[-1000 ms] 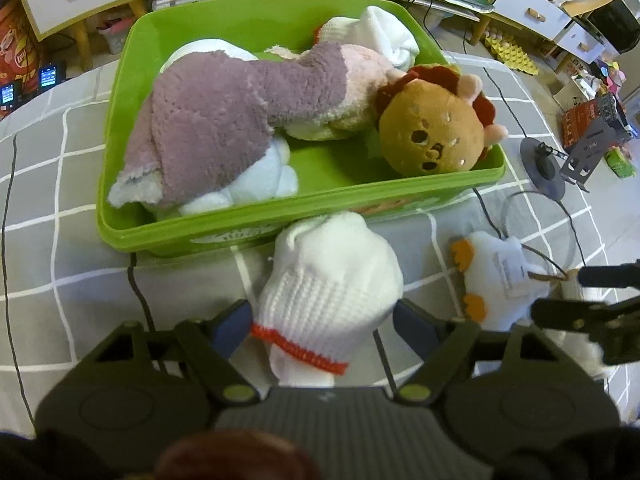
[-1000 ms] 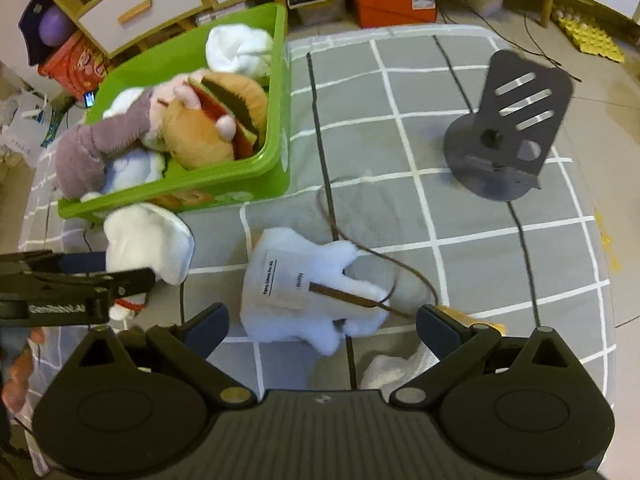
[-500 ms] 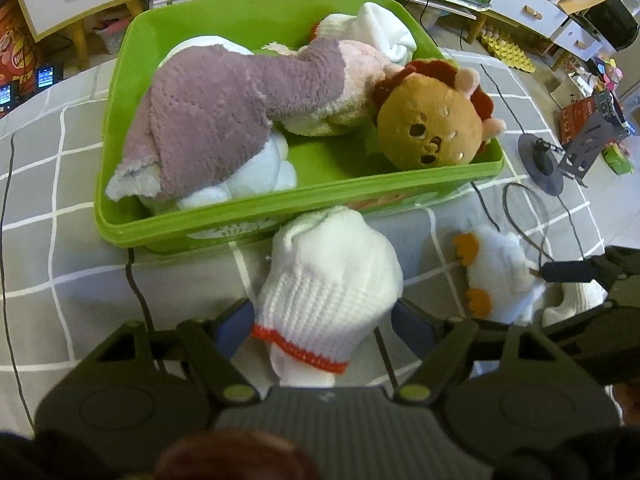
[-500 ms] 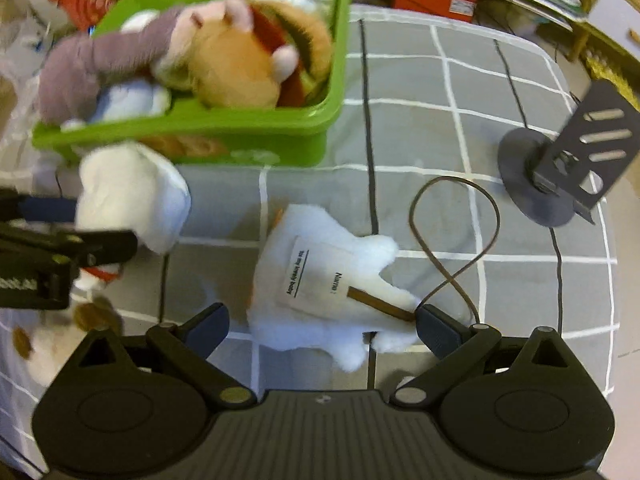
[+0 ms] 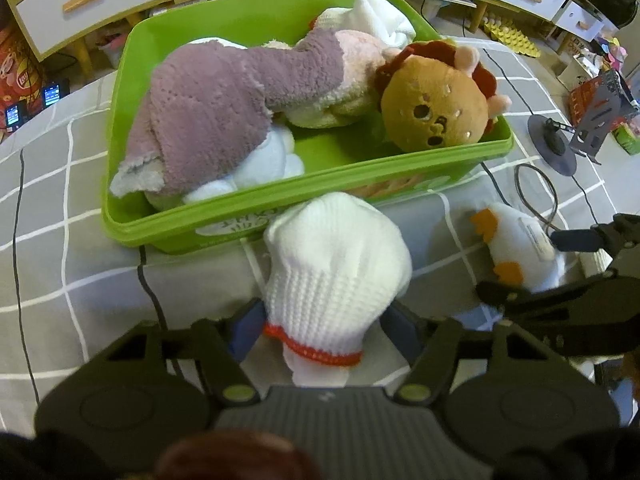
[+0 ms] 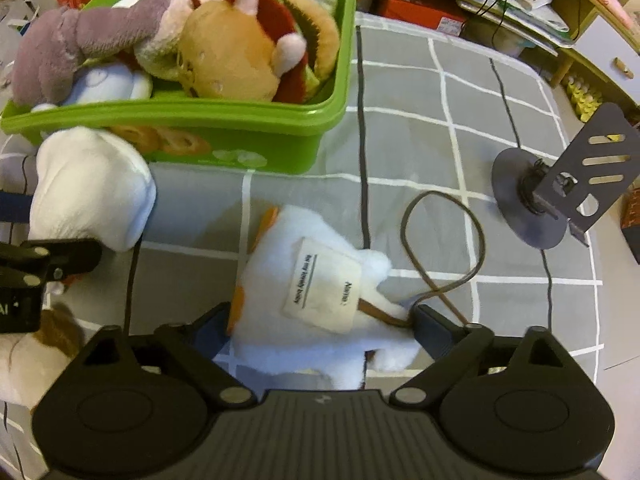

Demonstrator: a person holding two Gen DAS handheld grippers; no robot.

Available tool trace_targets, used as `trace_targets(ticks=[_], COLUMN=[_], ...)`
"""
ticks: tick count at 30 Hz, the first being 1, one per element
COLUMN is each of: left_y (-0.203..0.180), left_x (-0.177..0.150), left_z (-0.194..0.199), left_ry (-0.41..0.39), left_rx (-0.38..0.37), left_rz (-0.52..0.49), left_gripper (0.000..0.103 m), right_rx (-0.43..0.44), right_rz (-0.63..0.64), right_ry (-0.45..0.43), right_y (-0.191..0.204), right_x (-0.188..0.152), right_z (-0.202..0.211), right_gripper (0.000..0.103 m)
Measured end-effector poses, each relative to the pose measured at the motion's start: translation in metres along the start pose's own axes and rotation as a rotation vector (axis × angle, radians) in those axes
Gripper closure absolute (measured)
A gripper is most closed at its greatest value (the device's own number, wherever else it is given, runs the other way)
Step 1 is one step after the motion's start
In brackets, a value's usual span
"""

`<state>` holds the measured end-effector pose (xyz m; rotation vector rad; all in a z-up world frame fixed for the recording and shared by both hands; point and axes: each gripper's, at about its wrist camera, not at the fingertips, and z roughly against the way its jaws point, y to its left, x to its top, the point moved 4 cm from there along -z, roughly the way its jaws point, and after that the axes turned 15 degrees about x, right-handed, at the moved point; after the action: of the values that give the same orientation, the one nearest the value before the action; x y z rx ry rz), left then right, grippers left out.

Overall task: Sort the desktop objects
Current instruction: 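Grasp a white knit glove with the left tool while the right tool grasps the white duck plush, then carry the glove and duck plush into the green tray and open both tools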

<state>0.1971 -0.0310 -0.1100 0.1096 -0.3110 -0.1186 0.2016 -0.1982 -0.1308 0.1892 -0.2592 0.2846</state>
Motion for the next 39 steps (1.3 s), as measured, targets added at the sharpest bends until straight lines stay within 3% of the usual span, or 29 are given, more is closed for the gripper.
trace_targets(ticks=[7,21,30,39], left_y=[0.006,0.023,0.033,0.033], left_x=[-0.003,-0.005,-0.001,-0.001], left_z=[0.008,0.034,0.059,0.068], left_ry=[-0.004,-0.056,-0.109,-0.150], left_rx=[-0.012,-0.064,-0.096,-0.033], left_rz=[0.004,0.020,0.050,0.030], left_gripper=[0.044,0.052,0.065,0.067], right_rx=[-0.002,0.052,0.107,0.151], right_rz=[-0.007,-0.083,-0.112,-0.144], right_ry=[-0.025,-0.137,-0.233,-0.287], right_y=[-0.006,-0.018,-0.022,-0.020], right_x=[0.004,0.019,0.033,0.046], right_z=[0.010,0.050,0.082,0.099], right_gripper=[0.027,0.028,0.028,0.028])
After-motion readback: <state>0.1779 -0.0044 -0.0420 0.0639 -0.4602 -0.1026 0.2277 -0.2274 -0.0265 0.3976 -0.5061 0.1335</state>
